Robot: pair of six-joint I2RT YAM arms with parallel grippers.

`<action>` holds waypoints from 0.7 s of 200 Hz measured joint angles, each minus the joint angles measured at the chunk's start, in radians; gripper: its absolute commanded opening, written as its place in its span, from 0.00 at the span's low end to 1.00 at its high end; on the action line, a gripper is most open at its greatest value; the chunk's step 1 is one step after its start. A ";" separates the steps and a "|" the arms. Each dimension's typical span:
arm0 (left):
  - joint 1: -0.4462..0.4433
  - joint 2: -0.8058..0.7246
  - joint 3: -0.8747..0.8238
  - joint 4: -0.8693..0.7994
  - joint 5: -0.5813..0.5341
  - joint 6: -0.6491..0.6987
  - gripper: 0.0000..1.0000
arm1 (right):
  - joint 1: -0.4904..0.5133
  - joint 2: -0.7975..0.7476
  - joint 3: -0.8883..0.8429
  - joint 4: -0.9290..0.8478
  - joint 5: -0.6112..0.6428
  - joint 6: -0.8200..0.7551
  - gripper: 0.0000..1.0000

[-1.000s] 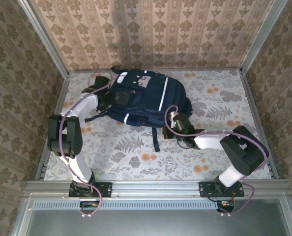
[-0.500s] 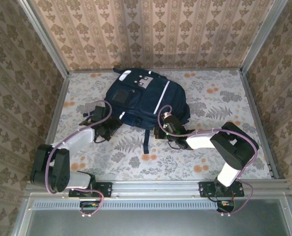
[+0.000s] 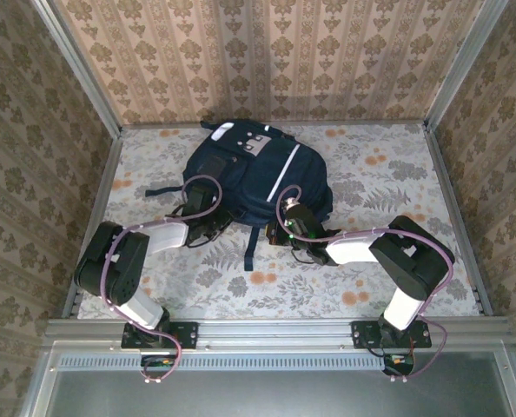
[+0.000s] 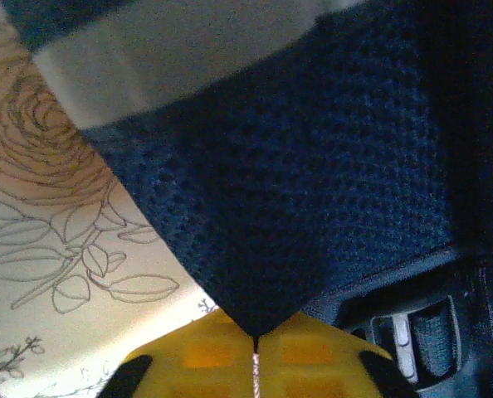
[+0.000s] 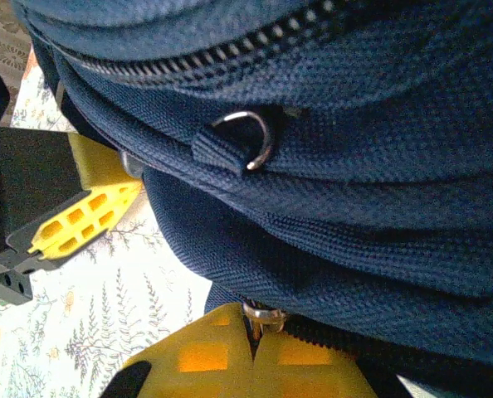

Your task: Pack books, pencil case, and school supplies into a backpack

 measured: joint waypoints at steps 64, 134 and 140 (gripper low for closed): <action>0.040 0.011 0.015 -0.033 -0.015 0.011 0.00 | -0.023 -0.045 -0.075 -0.011 0.024 -0.066 0.00; 0.093 0.011 0.017 -0.045 -0.006 0.043 0.00 | -0.116 -0.166 -0.164 -0.025 -0.008 -0.126 0.00; 0.098 0.011 0.018 -0.049 -0.003 0.046 0.00 | -0.129 -0.183 -0.171 -0.032 -0.011 -0.134 0.00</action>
